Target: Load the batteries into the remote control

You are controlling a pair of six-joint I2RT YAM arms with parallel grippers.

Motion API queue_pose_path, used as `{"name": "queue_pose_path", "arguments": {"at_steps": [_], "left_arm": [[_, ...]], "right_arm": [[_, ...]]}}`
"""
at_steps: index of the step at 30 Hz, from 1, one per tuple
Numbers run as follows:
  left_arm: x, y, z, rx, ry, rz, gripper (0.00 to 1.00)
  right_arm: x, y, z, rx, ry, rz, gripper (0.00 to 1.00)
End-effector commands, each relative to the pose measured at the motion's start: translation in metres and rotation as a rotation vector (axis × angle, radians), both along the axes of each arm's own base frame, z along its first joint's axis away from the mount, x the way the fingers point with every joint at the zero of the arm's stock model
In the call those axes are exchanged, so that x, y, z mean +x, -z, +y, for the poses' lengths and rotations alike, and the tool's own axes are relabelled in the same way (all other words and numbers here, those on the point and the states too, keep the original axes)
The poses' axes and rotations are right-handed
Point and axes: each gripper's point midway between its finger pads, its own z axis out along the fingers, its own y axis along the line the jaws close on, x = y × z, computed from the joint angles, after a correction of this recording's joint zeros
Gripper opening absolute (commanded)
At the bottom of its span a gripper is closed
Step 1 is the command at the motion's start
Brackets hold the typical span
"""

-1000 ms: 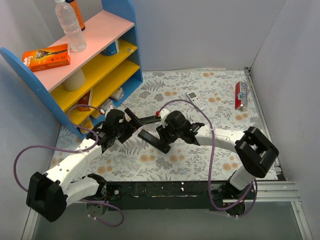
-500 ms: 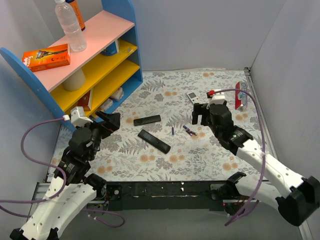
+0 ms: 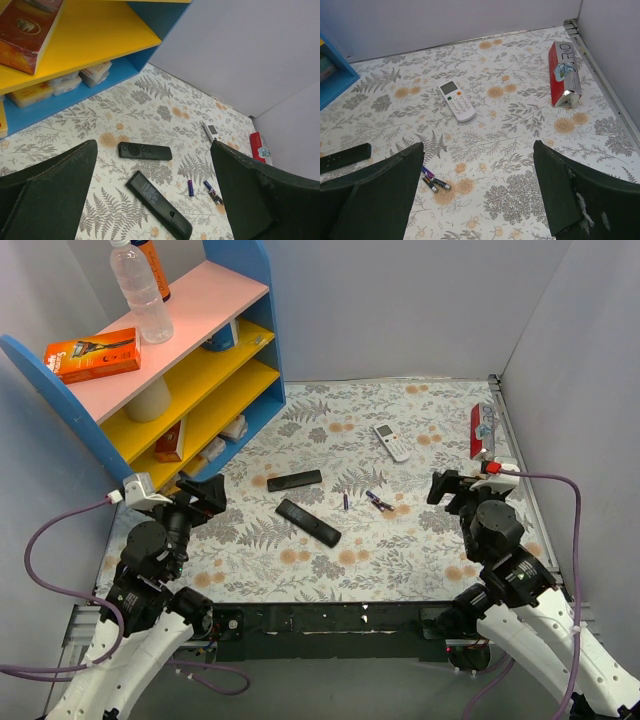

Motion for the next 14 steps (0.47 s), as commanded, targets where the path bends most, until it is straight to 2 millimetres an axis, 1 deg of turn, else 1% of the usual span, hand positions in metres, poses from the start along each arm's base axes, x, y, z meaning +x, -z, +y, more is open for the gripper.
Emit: {"name": "queue_pose_path", "arguments": {"at_steps": [1,5,14], "left_arm": [[0.0013,0.0009,0.0059,0.033,-0.026,-0.017,0.98],[0.0007,0.0016,0.0074,0.049,-0.029,-0.021,0.98],[-0.0007,0.0028,0.0101,0.048,-0.038,-0.028,0.98]], "right_arm": [[-0.0047,0.0033,-0.0167,-0.030,0.065,-0.014,0.96],[-0.0065,0.0018,-0.0198,-0.026,0.072,-0.036,0.96],[-0.0045,0.0046,-0.0171,-0.040,0.064,-0.017,0.96]]}}
